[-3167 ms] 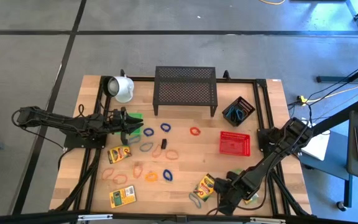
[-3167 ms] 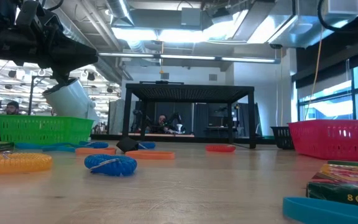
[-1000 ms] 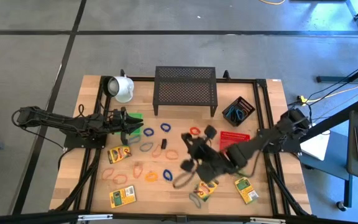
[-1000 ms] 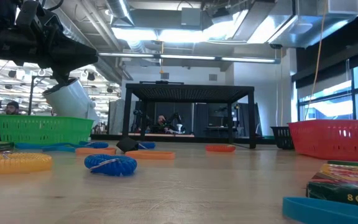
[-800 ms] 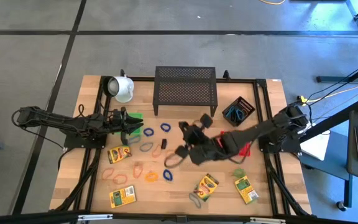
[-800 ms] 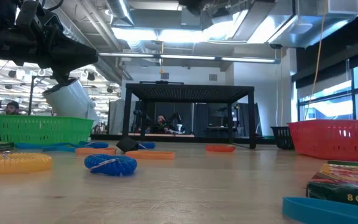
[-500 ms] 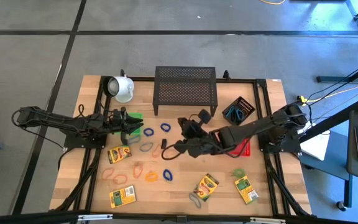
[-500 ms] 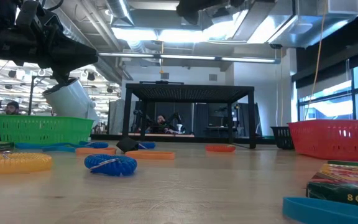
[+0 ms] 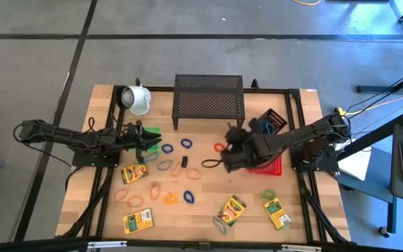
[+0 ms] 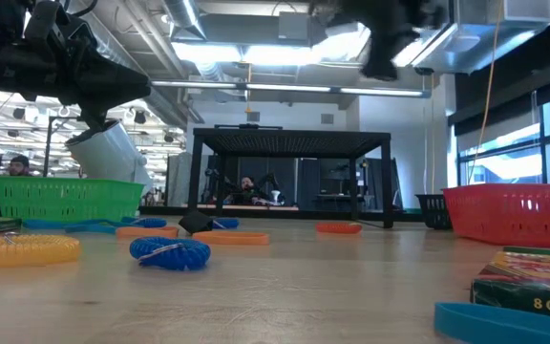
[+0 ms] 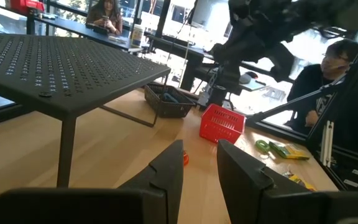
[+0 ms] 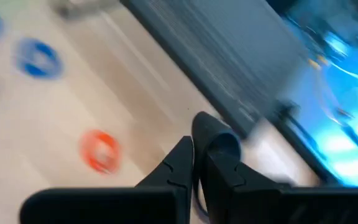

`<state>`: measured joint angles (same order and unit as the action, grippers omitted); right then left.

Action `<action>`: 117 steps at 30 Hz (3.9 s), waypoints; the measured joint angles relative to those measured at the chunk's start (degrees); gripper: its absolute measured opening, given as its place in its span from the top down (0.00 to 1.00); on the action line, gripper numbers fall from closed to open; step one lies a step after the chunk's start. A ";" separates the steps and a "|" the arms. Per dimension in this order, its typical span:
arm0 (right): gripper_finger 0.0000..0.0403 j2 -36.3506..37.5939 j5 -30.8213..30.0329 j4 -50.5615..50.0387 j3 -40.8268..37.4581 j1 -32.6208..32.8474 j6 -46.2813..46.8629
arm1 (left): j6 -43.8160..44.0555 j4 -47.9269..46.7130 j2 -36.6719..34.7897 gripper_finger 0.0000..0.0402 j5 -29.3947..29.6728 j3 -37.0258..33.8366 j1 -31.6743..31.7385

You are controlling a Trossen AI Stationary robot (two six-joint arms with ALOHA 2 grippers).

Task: Pick & Place Office Desk Supplies
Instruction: Put the black rubber band into the black bin, then put the green spring keychain into the orange bin

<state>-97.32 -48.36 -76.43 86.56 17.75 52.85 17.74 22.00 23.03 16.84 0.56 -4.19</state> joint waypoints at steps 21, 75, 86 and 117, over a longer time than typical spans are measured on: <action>0.93 14.61 7.31 -12.32 -19.34 -19.51 13.83 | 0.06 0.00 0.00 0.77 0.00 0.02 0.00; 0.46 16.61 11.98 21.67 -43.01 -31.12 14.14 | 0.04 0.00 -0.01 0.77 0.00 0.00 -0.01; 0.34 16.61 15.93 19.53 -42.07 -31.12 17.10 | 0.01 0.00 -0.01 0.77 0.00 0.00 -0.01; 0.55 12.68 34.43 20.18 -20.65 11.58 39.23 | 0.03 0.02 0.00 0.77 0.00 0.00 -0.01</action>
<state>-84.64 -13.93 -56.25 65.91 29.34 92.07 17.77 22.02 23.03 16.84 0.56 -4.20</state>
